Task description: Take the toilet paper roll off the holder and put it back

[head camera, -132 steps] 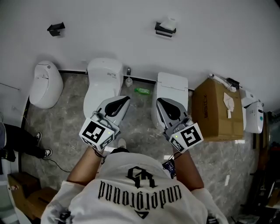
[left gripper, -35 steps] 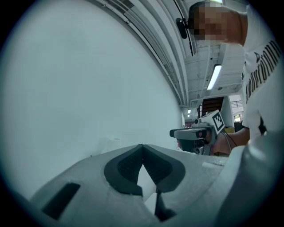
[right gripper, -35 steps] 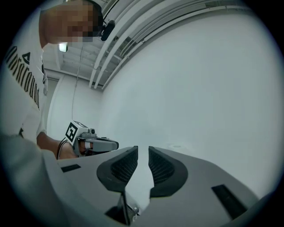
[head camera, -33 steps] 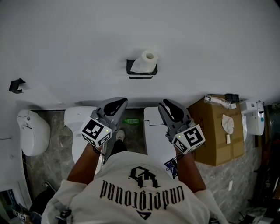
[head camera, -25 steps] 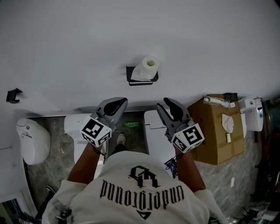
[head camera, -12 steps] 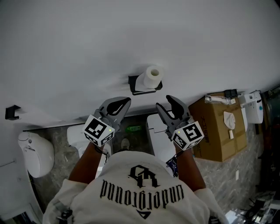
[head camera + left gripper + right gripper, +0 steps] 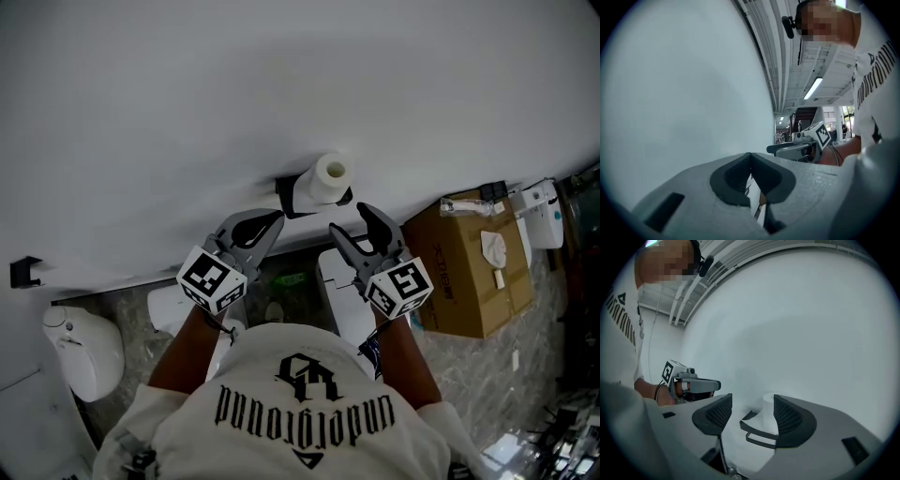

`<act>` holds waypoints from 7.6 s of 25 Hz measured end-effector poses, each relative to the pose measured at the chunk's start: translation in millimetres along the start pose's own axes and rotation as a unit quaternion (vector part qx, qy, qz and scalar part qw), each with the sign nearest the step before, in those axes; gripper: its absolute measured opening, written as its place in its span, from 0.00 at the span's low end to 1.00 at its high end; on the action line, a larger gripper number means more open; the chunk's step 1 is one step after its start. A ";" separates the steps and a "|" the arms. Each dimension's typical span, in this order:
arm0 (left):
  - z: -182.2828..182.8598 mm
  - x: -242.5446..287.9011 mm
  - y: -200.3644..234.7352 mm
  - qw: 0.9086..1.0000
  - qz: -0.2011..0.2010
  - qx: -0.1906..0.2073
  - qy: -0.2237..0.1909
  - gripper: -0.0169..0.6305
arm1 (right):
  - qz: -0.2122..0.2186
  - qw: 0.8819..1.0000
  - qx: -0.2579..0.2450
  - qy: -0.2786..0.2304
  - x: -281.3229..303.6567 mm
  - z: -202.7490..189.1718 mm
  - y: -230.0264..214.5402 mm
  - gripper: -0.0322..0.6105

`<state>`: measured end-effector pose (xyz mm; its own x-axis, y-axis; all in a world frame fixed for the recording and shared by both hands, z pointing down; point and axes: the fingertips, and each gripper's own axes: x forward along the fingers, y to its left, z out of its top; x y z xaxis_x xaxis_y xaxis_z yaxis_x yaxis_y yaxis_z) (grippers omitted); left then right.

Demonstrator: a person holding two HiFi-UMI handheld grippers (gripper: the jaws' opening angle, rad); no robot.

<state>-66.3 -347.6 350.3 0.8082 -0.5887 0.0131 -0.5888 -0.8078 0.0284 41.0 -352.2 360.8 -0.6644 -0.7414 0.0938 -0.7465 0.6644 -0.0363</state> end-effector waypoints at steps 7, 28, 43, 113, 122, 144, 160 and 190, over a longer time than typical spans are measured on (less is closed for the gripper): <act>-6.2 19.0 16.9 1.000 -0.027 -0.012 0.005 0.05 | -0.033 0.999 0.022 0.011 20.7 -13.5 -25.2 0.49; -40.6 32.2 51.3 0.996 -0.070 -0.043 0.030 0.05 | -0.095 0.991 0.044 0.084 80.1 -60.8 -67.4 0.56; -48.5 28.1 68.4 0.996 -0.060 -0.051 0.029 0.05 | -0.091 0.990 0.033 0.100 93.2 -68.1 -71.4 0.55; -4.4 -62.4 -249.6 0.991 0.128 0.012 0.018 0.05 | 0.076 0.997 -0.013 0.001 -204.1 -19.5 25.3 0.55; -2.4 -101.6 -235.5 0.991 0.130 0.015 0.011 0.05 | 0.081 0.997 -0.015 0.000 -185.1 -15.3 55.1 0.55; 5.8 -202.4 -161.7 0.993 0.113 0.034 0.004 0.05 | 0.024 0.998 -0.035 -0.040 -117.6 21.1 123.6 0.55; -9.6 -209.9 -137.2 0.993 0.120 0.005 0.001 0.05 | 0.021 0.999 -0.034 -0.027 -89.4 10.9 125.5 0.55; -31.2 -122.4 -29.2 0.991 0.127 -0.033 0.021 0.05 | 0.031 0.999 -0.024 0.012 29.9 -4.9 24.2 0.55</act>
<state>-147.9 -250.9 379.1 0.6351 -0.7692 0.0708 -0.7722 -0.6297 0.0850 3.2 -357.9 367.7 -0.7081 -0.6964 0.1170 -0.7007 0.7134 0.0053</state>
